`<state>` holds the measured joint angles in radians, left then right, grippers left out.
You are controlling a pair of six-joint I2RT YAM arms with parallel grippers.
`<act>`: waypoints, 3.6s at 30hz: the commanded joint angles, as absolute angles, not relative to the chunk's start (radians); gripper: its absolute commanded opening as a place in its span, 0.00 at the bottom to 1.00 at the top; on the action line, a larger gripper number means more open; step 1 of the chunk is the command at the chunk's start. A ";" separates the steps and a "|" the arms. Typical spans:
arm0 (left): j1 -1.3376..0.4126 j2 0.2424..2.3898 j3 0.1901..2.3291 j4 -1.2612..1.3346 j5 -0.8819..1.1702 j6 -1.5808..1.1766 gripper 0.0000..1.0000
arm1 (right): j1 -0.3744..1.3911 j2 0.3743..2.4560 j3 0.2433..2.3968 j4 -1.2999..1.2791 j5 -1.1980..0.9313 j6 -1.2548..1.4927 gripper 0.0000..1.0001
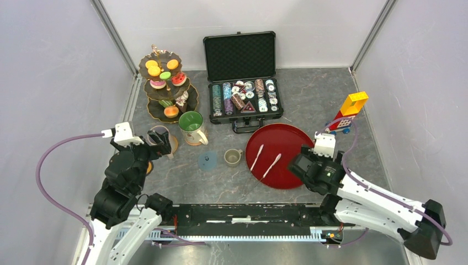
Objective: Serve the afternoon tea
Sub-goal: Pick up the cup at the center of the board, then place the cup on the coaster.
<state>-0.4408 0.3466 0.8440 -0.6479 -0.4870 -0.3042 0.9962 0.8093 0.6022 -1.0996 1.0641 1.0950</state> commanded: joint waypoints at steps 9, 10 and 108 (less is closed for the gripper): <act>-0.448 0.348 0.839 -0.606 -0.468 -0.255 1.00 | 0.722 0.838 0.677 -0.942 1.005 0.867 0.98; -0.449 0.350 0.839 -0.606 -0.467 -0.255 1.00 | 0.722 0.830 0.692 -0.985 1.006 0.896 0.98; -0.459 0.331 0.841 -0.618 -0.493 -0.257 1.00 | 1.245 1.650 1.414 -0.327 0.241 0.258 0.00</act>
<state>-0.4606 0.3714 0.8345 -0.6407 -0.4492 -0.2974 1.2190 1.5497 1.2407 -0.3363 0.1608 0.1944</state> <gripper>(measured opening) 0.995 0.155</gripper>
